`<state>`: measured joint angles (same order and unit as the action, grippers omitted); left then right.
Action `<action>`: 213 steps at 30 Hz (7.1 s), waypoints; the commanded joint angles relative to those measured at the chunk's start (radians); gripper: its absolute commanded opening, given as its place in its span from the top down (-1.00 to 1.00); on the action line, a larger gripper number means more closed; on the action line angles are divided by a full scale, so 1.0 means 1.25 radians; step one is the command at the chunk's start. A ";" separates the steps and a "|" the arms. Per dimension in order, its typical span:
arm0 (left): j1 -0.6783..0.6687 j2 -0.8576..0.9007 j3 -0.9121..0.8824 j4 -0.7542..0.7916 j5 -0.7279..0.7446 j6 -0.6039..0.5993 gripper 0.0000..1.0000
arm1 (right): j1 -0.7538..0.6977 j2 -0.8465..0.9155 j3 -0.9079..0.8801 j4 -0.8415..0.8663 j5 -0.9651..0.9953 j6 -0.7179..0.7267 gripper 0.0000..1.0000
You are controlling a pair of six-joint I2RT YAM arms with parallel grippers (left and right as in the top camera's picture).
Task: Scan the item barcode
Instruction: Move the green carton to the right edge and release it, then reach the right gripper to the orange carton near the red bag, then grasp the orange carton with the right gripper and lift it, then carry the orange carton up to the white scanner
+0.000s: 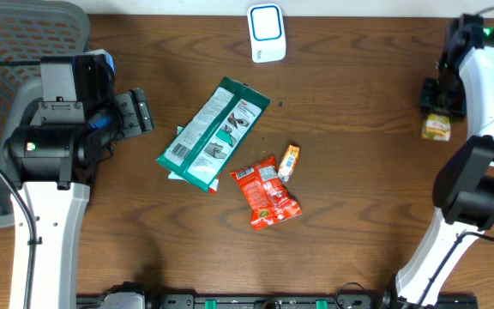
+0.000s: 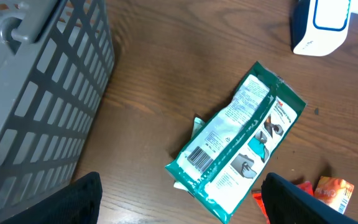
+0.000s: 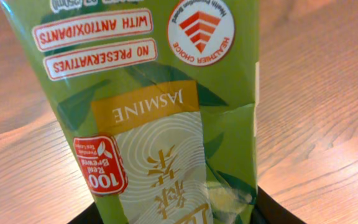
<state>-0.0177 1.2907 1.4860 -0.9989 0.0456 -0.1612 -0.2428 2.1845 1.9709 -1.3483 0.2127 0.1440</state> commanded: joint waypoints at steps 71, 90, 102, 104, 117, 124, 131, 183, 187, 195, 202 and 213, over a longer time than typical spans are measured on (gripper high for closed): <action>-0.001 0.002 0.016 -0.003 -0.007 -0.007 -0.65 | 0.541 -0.082 -0.283 0.185 -0.273 0.304 -0.05; -0.001 0.002 0.016 -0.003 -0.007 -0.007 -0.65 | 0.505 -0.083 -0.331 0.223 -0.250 0.242 0.63; -0.001 0.002 0.016 -0.003 -0.007 -0.007 -0.66 | 0.321 -0.083 -0.271 0.109 -0.141 0.108 0.69; -0.001 0.002 0.016 -0.003 -0.007 -0.007 -0.65 | 0.304 -0.083 -0.271 0.114 -0.145 0.109 0.68; -0.001 0.002 0.016 -0.003 -0.007 -0.007 -0.66 | 0.366 -0.082 -0.279 0.161 -0.192 0.204 0.00; -0.001 0.002 0.016 -0.003 -0.007 -0.007 -0.65 | 0.427 -0.082 -0.279 0.168 -0.198 0.238 -0.30; -0.001 0.002 0.016 -0.003 -0.007 -0.007 -0.65 | 0.461 -0.082 -0.279 0.173 -0.198 0.249 -0.31; -0.001 0.002 0.015 -0.003 -0.007 -0.007 -0.65 | 0.286 -0.269 -0.449 0.375 -0.496 0.060 0.98; -0.001 0.002 0.016 -0.003 -0.007 -0.007 -0.65 | 0.300 -0.335 -0.365 0.301 -0.412 0.091 0.98; -0.001 0.002 0.016 -0.003 -0.007 -0.007 -0.65 | 0.338 -0.222 0.205 -0.046 -0.237 0.114 0.98; -0.001 0.002 0.015 -0.003 -0.007 -0.007 -0.65 | 0.413 -0.019 0.580 -0.098 -0.073 0.117 0.98; -0.001 0.002 0.016 -0.003 -0.007 -0.007 -0.65 | 0.565 0.213 0.579 0.269 0.304 -0.147 0.98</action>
<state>-0.0177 1.2907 1.4872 -0.9985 0.0456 -0.1612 0.4156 2.3867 2.6881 -1.0729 0.3550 0.1238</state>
